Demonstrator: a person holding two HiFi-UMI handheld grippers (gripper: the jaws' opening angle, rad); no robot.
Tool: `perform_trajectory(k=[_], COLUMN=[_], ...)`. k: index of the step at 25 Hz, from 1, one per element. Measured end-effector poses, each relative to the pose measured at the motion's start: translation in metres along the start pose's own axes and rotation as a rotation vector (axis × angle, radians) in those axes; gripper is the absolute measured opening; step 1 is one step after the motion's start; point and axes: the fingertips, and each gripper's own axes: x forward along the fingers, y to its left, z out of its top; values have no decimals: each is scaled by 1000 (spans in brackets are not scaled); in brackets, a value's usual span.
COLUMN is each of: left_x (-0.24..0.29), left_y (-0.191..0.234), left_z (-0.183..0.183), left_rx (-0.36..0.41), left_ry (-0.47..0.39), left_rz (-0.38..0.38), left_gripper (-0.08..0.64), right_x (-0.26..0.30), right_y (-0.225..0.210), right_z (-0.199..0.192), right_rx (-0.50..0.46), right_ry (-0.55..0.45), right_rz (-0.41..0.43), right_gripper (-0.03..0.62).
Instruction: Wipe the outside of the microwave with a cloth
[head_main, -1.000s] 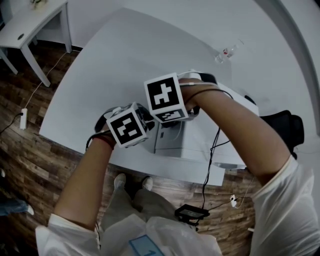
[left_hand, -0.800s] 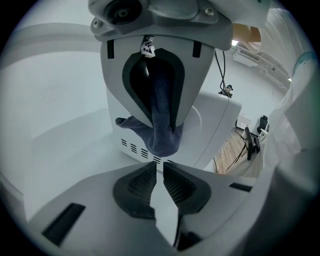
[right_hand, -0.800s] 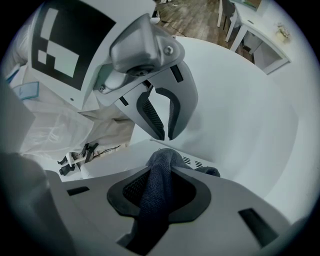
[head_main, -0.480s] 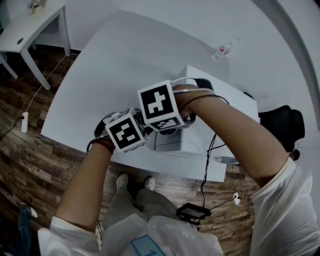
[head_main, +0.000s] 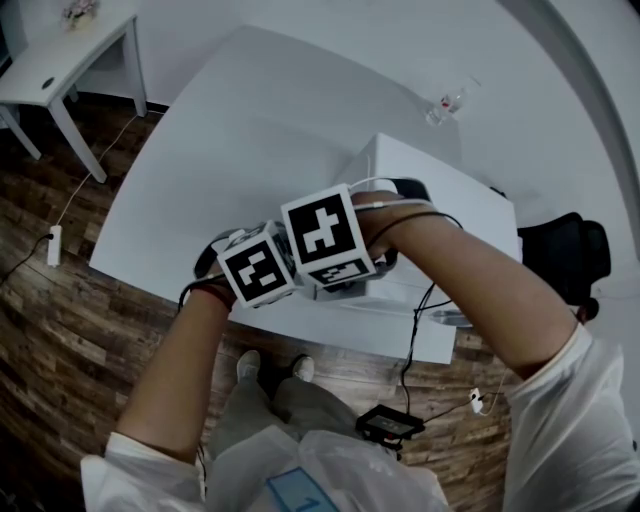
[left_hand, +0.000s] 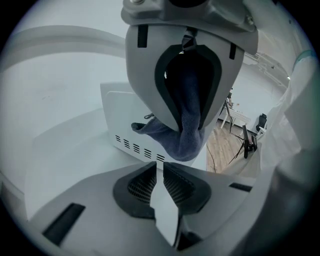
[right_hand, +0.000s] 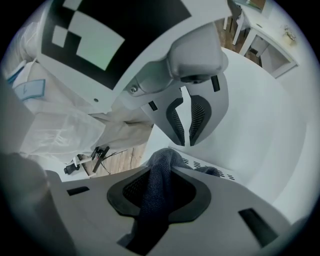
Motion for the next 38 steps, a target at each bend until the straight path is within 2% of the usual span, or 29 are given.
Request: perform_trajectory(k=[7,13,20,24,27,30,34,38], left_x=[0,-4,-18,-31,-47,-67,-73,-57], left_y=[-1,-1,-14,-22,-34,-47,-68,-98], left_z=[0,4,5,17,32,61,103,146], left_rx=[14,35,75,137,169,234,339,405], left_ry=[9,13,11,-12,1,25,37,15], left_rz=[-7,-10,-24,-22,-42,-59,-109,-170], left_gripper=[41,43,43,44,44,46,61,92], right_x=[1,-2,-13,-27,-39,-47,-51,-47], right_y=[16,36,70,98,115,128,129,138], right_z=[7,13,21,11,-4,-20,-54,-92], right_rx=[-27,-48,-68,-76,-52,-1,144,276], right_ry=[14,-11,-69,-126,-191,-313,-491,-669], right_rz=[11,55,156,196,171,131,7,-99], right_gripper=[94,94,94,94,94,94,94,94])
